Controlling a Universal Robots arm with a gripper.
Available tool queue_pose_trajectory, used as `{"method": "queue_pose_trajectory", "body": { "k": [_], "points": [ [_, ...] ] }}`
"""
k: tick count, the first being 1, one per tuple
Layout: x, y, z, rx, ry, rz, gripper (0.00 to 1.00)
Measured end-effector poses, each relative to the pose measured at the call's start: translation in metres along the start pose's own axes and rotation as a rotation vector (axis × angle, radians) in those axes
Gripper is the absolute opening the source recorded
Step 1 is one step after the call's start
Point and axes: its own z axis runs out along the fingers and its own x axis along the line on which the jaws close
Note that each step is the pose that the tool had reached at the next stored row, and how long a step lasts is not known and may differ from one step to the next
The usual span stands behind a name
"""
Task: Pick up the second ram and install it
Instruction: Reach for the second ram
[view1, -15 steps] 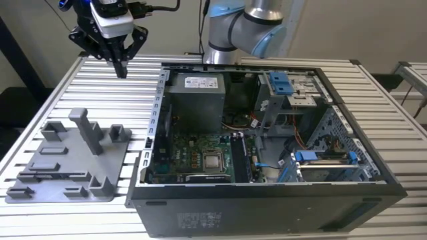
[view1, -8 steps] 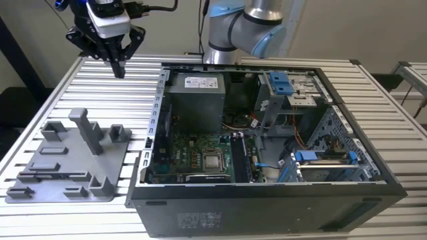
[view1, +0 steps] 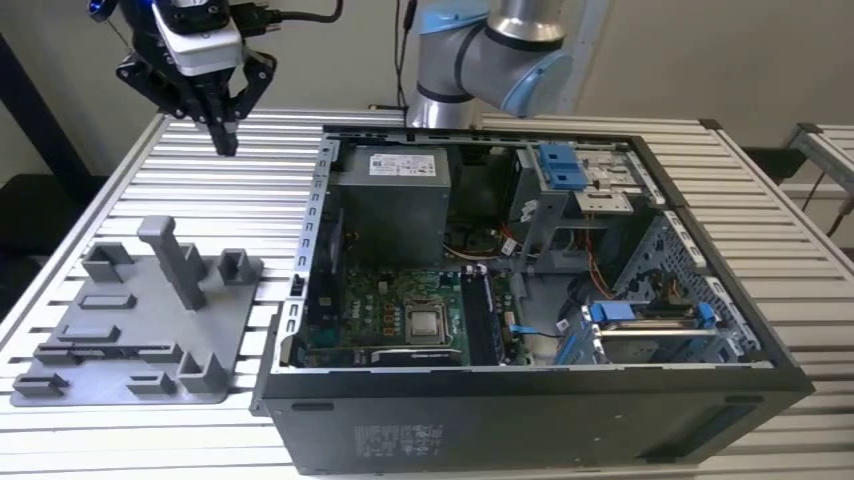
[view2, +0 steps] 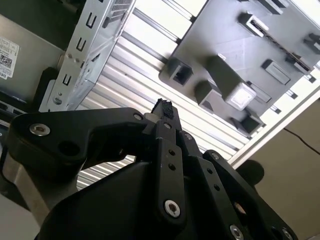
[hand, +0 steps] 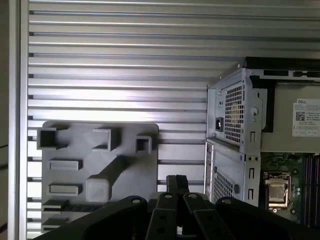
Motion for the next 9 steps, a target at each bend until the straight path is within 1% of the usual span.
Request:
{"method": "queue_pose_trajectory", "body": {
  "k": [9],
  "points": [
    [0.0141,0.0001,-0.0003,0.0001,-0.0003,0.000,0.11]
  ]
}}
